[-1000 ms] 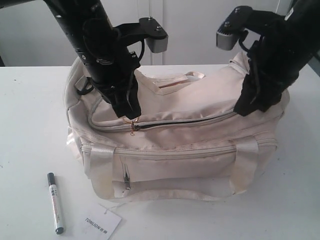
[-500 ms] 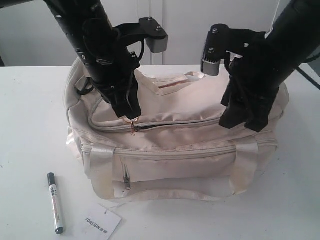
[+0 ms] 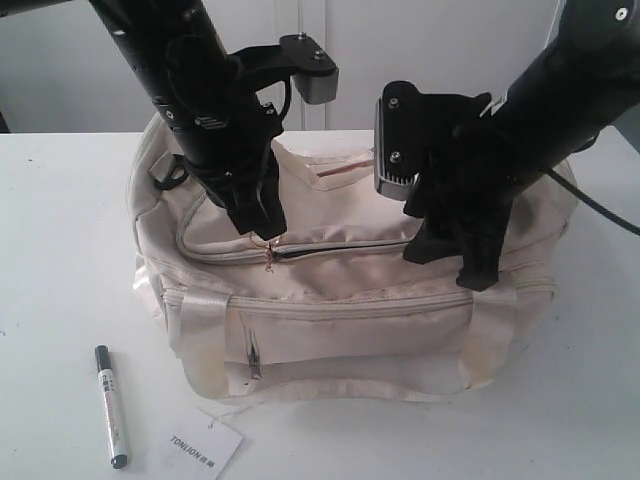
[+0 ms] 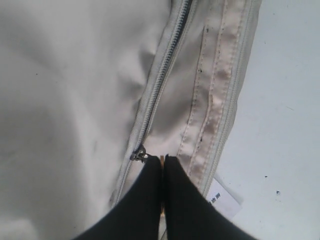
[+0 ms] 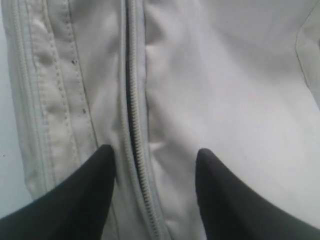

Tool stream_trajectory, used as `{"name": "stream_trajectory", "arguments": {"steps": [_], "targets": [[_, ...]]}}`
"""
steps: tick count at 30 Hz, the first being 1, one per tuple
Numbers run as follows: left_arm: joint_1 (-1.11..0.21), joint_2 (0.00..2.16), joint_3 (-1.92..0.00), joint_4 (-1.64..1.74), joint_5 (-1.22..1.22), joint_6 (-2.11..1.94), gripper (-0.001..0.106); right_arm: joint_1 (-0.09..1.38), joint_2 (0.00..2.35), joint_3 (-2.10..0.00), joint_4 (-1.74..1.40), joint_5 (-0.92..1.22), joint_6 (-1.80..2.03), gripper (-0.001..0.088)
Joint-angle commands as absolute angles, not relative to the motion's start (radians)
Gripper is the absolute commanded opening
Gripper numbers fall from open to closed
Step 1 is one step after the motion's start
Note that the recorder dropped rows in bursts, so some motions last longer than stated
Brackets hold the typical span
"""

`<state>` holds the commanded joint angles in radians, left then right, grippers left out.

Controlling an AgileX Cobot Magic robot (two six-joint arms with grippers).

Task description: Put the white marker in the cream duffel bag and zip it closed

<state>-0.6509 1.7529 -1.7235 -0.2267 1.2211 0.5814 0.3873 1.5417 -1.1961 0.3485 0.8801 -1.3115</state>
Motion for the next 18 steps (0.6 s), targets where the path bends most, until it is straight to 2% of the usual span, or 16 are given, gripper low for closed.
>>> {"name": "stream_trajectory", "arguments": {"steps": [8, 15, 18], "targets": [[-0.651, 1.753, -1.723, -0.233, 1.221, 0.581, 0.000, 0.387, 1.571, -1.196, 0.368, 0.919, -1.308, 0.0453], [-0.651, 1.753, -1.723, -0.238, 1.221, 0.581, 0.000, 0.387, 1.569, -1.196, 0.370, 0.963, -1.294, 0.0137], [-0.651, 1.753, -1.723, -0.238, 1.221, 0.581, 0.000, 0.387, 1.567, -1.196, 0.370, 0.972, -1.259, 0.0028]]}}
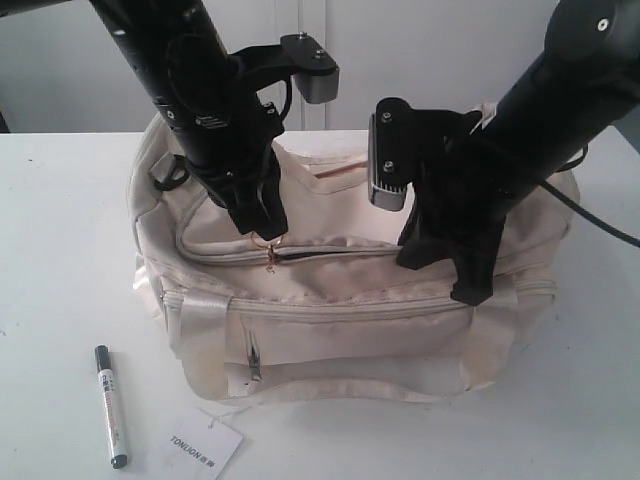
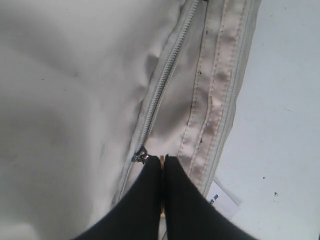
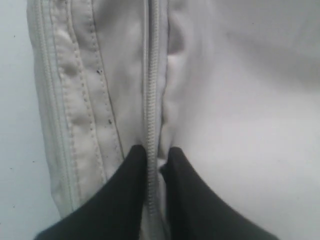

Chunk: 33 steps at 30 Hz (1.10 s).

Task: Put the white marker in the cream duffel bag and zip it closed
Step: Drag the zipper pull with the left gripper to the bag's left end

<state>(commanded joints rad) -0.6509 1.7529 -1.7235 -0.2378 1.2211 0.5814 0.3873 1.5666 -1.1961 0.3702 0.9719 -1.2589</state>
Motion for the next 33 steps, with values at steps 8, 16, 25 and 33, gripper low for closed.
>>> {"name": "stream_trajectory", "arguments": {"steps": [8, 16, 25, 33], "targets": [[-0.651, 1.753, -1.723, -0.238, 1.221, 0.581, 0.000, 0.387, 1.503, -1.196, 0.368, 0.940, -1.245, 0.0000], [-0.651, 1.753, -1.723, -0.217, 1.221, 0.581, 0.000, 0.387, 1.467, -1.196, 0.367, 0.928, -1.245, 0.0000], [-0.651, 1.753, -1.723, -0.123, 1.221, 0.575, 0.000, 0.387, 1.467, -1.196, 0.362, 0.914, -1.251, 0.0000], [-0.651, 1.753, -1.723, -0.041, 1.221, 0.523, 0.000, 0.387, 1.467, -1.196, 0.358, 0.914, -1.251, 0.0000]]}}
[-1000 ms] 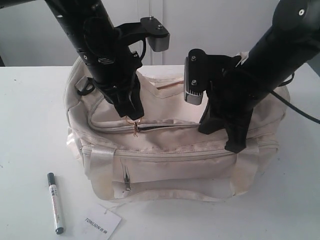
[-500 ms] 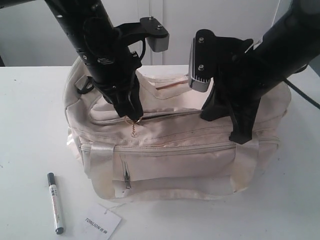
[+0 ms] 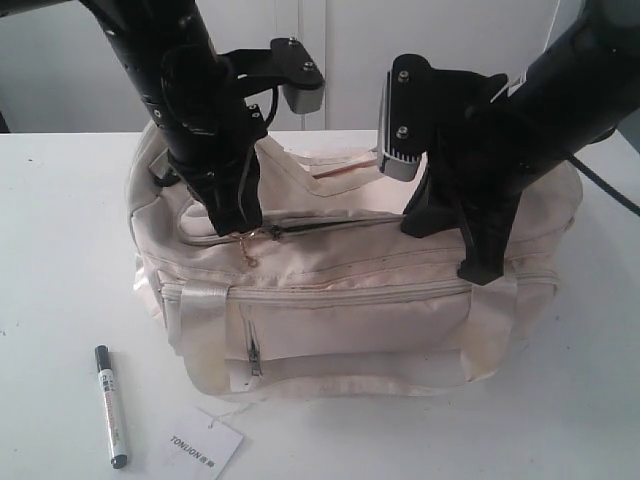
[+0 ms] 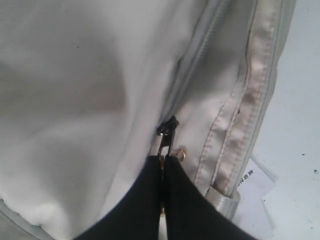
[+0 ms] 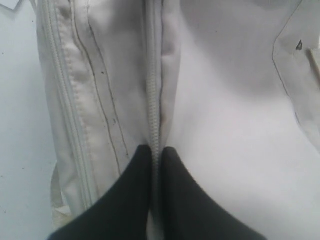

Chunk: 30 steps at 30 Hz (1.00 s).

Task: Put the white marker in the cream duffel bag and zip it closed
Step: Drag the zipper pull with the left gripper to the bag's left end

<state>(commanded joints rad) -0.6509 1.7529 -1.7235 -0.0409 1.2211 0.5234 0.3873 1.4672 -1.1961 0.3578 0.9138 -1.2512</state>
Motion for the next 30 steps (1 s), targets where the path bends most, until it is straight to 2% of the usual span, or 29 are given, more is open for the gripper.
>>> {"name": "stream_trajectory", "arguments": {"steps": [30], "targets": [[-0.651, 1.682, -1.723, 0.141, 1.221, 0.418, 0.000, 0.387, 1.467, -1.196, 0.291, 0.916, -1.249, 0.0000]]}}
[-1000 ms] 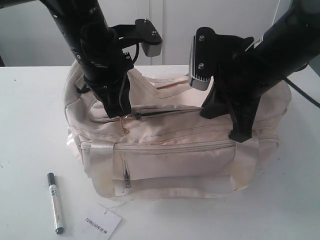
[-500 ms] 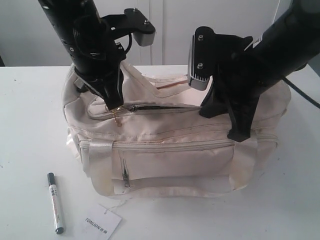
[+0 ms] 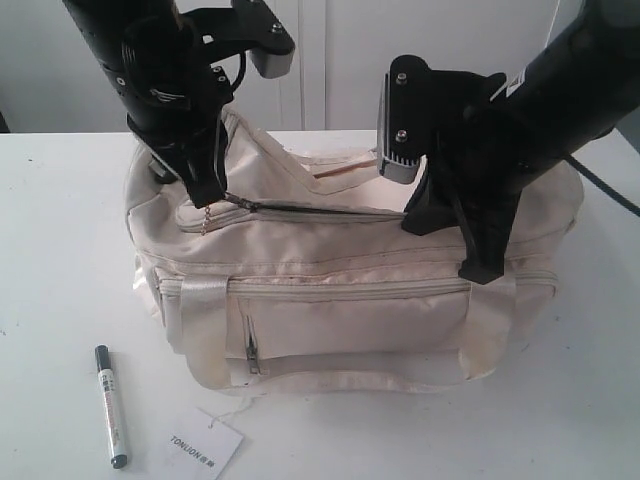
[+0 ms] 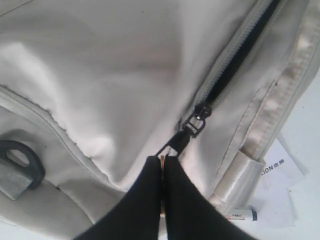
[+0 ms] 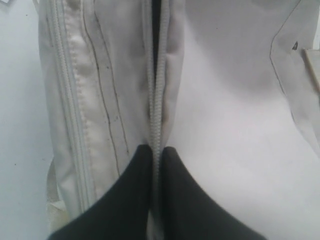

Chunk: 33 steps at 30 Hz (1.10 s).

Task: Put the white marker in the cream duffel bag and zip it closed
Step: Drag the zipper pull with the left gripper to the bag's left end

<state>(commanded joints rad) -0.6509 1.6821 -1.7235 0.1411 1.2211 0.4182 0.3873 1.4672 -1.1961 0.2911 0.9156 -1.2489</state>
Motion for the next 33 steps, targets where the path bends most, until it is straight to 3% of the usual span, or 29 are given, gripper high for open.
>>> {"name": "stream_trajectory", "arguments": {"steps": [17, 33], "targets": [[-0.647, 1.682, -1.723, 0.251, 1.221, 0.366, 0.000, 0.387, 1.467, -1.196, 0.265, 0.916, -1.240, 0.0000], [-0.531, 1.682, -1.721, 0.240, 1.221, 0.327, 0.000, 0.387, 1.467, -1.196, 0.226, 0.914, -1.199, 0.0000]]}}
